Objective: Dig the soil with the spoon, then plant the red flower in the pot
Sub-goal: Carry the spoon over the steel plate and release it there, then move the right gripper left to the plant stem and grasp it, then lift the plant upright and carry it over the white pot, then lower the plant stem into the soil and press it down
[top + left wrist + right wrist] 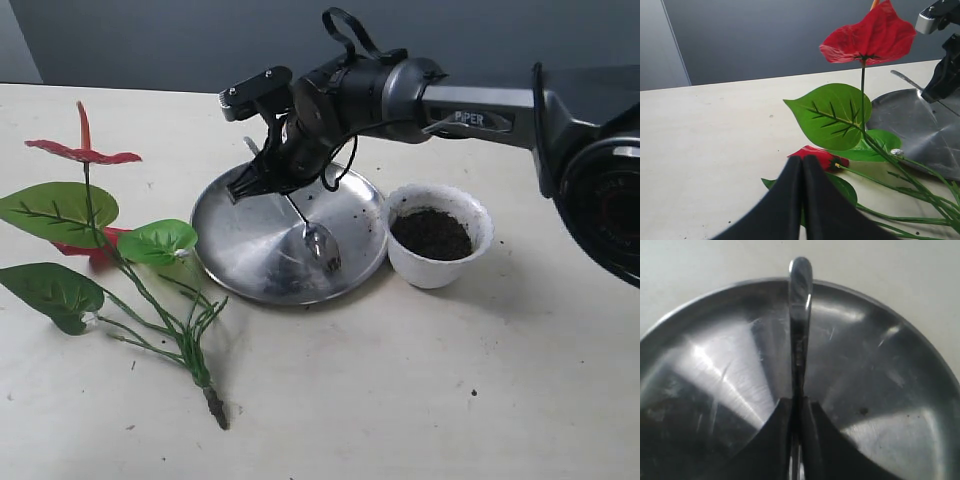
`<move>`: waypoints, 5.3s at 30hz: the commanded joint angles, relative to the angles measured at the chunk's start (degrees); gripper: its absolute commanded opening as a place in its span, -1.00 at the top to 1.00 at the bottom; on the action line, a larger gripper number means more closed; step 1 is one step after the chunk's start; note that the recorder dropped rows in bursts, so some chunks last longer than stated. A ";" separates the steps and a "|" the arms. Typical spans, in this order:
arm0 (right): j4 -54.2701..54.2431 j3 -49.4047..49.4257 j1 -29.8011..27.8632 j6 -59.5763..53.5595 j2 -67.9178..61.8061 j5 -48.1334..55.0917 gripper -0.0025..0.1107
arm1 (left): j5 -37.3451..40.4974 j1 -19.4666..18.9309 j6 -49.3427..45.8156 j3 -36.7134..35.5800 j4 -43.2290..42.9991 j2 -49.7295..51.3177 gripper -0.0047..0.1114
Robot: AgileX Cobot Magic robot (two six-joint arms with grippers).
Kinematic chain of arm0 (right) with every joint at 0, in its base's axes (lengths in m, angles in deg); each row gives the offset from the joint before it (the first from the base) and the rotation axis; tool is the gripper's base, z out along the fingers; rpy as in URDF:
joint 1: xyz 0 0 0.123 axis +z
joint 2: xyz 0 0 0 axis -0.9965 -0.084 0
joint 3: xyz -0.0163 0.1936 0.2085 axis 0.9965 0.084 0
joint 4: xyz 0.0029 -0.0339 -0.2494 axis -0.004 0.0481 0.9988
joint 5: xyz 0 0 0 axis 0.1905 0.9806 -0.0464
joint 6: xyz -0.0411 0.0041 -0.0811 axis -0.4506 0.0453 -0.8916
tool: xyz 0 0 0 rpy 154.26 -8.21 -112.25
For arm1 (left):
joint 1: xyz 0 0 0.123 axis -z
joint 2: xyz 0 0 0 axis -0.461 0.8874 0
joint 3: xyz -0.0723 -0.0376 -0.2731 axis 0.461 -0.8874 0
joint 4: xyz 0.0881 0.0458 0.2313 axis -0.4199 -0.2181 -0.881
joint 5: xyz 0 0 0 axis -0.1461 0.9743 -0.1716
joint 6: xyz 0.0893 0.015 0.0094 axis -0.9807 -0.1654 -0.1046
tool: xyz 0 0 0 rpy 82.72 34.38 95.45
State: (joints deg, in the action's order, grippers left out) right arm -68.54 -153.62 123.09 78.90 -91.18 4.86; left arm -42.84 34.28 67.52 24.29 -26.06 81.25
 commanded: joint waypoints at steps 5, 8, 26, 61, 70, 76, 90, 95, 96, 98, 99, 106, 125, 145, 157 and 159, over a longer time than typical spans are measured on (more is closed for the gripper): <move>-3.90 -4.46 0.03 -0.65 1.28 6.96 0.23 | -0.75 0.31 0.25 0.13 0.00 -0.07 0.91; -9.85 -6.20 0.12 -4.00 3.01 11.87 0.23 | -0.75 0.31 0.25 0.13 0.00 -0.07 0.91; -26.58 -6.63 16.07 -18.42 5.85 22.49 0.23 | -0.75 0.31 0.25 0.13 0.00 -0.07 0.91; -16.80 -6.63 16.39 -13.13 -0.91 10.50 0.96 | -0.75 0.31 0.25 0.13 0.00 -0.07 0.91; -17.89 -6.50 12.56 -13.13 11.60 -4.63 0.96 | -0.75 0.31 0.25 0.13 0.00 -0.07 0.91; -17.78 1.52 5.65 -11.60 21.45 -12.37 0.96 | -0.75 0.31 0.25 0.13 0.00 -0.07 0.91; -16.20 56.47 -9.25 -12.72 39.84 -72.86 0.96 | -0.75 0.31 0.25 0.13 0.00 -0.07 0.91; -15.82 61.26 -9.27 -13.36 34.01 -79.44 0.96 | -0.75 0.31 0.25 0.13 0.00 -0.07 0.91; -15.82 61.26 -9.27 -13.96 32.79 -80.68 0.96 | -0.75 0.31 0.25 0.13 0.00 -0.07 0.91; -16.87 61.26 -9.27 -15.91 31.32 -82.27 0.96 | -0.75 0.31 0.25 0.13 0.00 -0.07 0.91; -17.11 61.26 -9.27 -16.71 31.04 -82.30 0.96 | -0.75 0.31 0.25 0.13 0.00 -0.07 0.91; -17.53 61.26 -9.27 -25.71 30.92 -82.30 0.96 | -0.75 0.31 0.25 0.13 0.00 -0.07 0.91; -18.16 61.49 -9.27 -22.29 24.02 -66.18 0.96 | -0.75 0.31 0.25 0.13 0.00 -0.07 0.91; -17.58 61.49 -9.27 -28.98 24.02 -54.71 0.96 | -0.75 0.31 0.25 0.13 0.00 -0.07 0.91; -20.77 61.49 -9.27 -28.59 24.02 -51.02 0.74 | -0.75 0.31 0.25 0.13 0.00 -0.07 0.91; -20.77 61.49 -9.27 -28.59 24.02 -50.68 0.54 | -0.75 0.31 0.25 0.13 0.00 -0.07 0.91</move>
State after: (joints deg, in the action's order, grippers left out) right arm -87.33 -93.88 114.11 49.82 -65.24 -56.82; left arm -42.84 34.28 67.52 24.29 -26.06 81.25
